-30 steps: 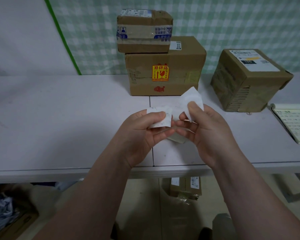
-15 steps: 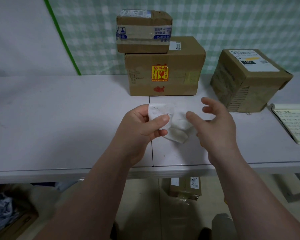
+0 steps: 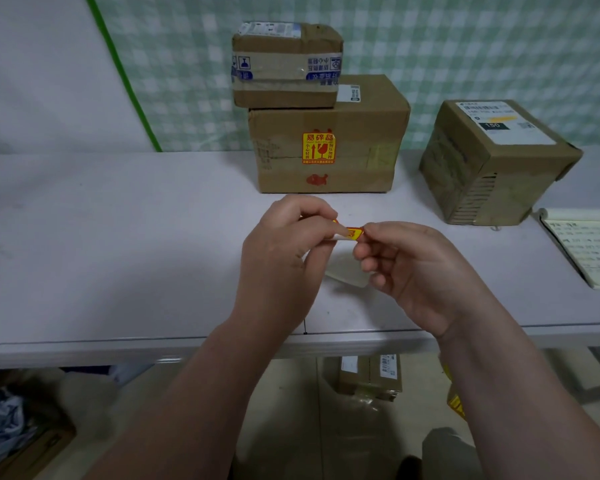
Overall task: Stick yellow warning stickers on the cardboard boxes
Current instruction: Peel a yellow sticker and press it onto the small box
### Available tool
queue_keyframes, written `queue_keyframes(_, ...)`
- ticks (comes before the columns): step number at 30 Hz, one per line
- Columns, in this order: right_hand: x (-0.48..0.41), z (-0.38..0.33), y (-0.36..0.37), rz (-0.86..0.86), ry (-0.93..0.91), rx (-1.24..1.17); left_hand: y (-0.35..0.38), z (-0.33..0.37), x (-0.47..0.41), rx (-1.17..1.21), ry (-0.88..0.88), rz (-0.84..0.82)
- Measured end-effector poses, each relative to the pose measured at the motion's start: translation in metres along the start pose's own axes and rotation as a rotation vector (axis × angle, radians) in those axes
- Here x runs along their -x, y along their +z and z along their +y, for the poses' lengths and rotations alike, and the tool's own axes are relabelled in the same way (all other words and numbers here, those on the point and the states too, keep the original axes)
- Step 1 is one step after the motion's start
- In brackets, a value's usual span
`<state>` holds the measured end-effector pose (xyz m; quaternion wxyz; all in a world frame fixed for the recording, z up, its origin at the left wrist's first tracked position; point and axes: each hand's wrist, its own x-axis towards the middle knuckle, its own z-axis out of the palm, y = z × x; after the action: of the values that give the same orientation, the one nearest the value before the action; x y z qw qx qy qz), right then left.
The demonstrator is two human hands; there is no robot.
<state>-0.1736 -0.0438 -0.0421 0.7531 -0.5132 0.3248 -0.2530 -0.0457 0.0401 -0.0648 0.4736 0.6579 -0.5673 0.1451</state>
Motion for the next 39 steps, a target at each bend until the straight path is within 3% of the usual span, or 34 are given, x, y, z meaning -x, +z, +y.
queue_keyframes(29, -0.001, 0.0, 0.001, -0.001, -0.023, -0.024, -0.001, 0.003, 0.002, 0.03, 0.094, -0.077)
queue_keyframes(36, -0.005, 0.005, 0.0, 0.077, -0.15, 0.03, -0.001, 0.004, 0.002, 0.093, 0.035, -0.243)
queue_keyframes(39, -0.005, 0.008, -0.001, 0.102, -0.292, 0.158, -0.001, 0.004, 0.0, 0.178, -0.109, -0.238)
